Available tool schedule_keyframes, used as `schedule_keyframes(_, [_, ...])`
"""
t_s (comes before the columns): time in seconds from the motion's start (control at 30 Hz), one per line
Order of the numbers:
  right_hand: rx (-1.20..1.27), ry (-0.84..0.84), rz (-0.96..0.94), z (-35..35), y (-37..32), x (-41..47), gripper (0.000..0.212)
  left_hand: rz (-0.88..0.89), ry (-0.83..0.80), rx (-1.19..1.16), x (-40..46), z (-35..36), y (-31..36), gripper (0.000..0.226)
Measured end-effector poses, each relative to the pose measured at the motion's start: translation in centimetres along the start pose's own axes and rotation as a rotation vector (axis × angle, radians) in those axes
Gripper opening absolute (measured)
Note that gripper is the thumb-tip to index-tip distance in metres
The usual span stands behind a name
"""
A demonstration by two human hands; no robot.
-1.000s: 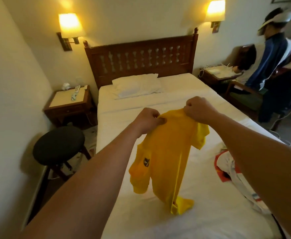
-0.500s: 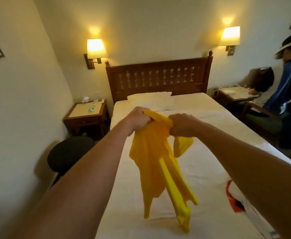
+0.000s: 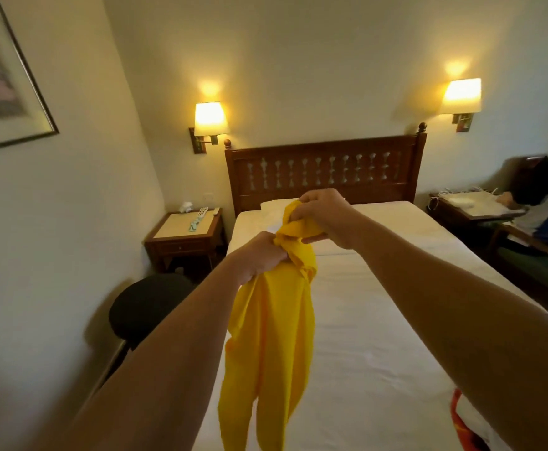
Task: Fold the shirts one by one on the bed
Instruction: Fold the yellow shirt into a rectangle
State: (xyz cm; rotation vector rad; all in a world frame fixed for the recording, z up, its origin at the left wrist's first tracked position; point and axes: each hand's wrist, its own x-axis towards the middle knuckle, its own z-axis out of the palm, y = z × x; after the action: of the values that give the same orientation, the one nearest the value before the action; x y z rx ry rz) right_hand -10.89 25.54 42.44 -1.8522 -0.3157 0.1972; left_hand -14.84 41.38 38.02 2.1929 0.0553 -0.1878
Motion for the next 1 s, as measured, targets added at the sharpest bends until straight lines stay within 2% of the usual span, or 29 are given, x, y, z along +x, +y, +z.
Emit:
schedule_keyframes(0.07, [0.264,-0.059,0.004,0.1,1.0,0.2,0.028,0.0,0.057,-0.13,0.1,-0.7,0.0,0.057])
schedule_keyframes(0.13, [0.462,-0.026,0.022,-0.2,2.7,0.3,0.035,-0.023,0.074,-0.231,-0.3,-1.5,0.1,0.045])
schedule_keyframes(0.17, [0.441,0.019,0.033,-0.4,3.7,0.2,0.035,-0.035,0.076,-0.281,-0.3,-1.9,-0.1,0.034])
schedule_keyframes(0.23, [0.151,0.035,0.049,-0.3,6.0,0.0,0.035,-0.041,0.057,-0.401,-0.2,-2.6,-0.3,0.02])
schedule_keyframes(0.3, [-0.104,-0.126,0.083,0.3,8.2,-0.4,0.045,-0.046,0.017,-0.494,-0.3,-3.0,-0.4,0.024])
schedule_keyframes(0.37, [-0.12,-0.292,0.14,1.3,9.2,-0.7,0.053,-0.062,-0.043,-0.541,-0.4,-3.3,-0.2,0.02])
schedule_keyframes(0.43, [-0.064,-0.382,0.154,2.4,9.0,-1.1,0.049,-0.081,-0.092,-0.573,-0.7,-3.4,0.0,0.014])
schedule_keyframes(0.53, [-0.066,-0.314,0.142,2.8,9.5,-0.6,0.031,-0.089,-0.115,-0.603,-0.8,-3.7,-0.2,0.015])
schedule_keyframes(0.67, [-0.143,-0.165,0.08,1.5,11.4,0.4,0.016,-0.122,-0.015,-0.623,-0.6,-4.8,-1.6,0.025])
schedule_keyframes(0.73, [-0.242,-0.078,0.008,0.6,11.9,0.6,0.014,-0.181,0.08,-0.499,-0.3,-5.3,-2.9,0.046])
schedule_keyframes(0.8, [-0.308,-0.003,-0.059,0.1,11.8,0.7,0.018,-0.265,0.181,-0.197,0.4,-5.4,-5.1,0.064])
schedule_keyframes(0.83, [-0.31,0.008,-0.084,0.1,11.5,0.6,0.018,-0.306,0.203,-0.035,0.7,-5.4,-6.5,0.066])
schedule_keyframes(0.9, [-0.308,0.009,-0.136,0.5,10.8,0.8,0.018,-0.35,0.209,0.189,1.4,-5.3,-8.9,0.056])
schedule_keyframes(1.0, [-0.372,-0.039,-0.206,1.0,9.7,1.3,0.017,-0.315,0.179,0.326,3.2,-4.5,-10.6,0.055])
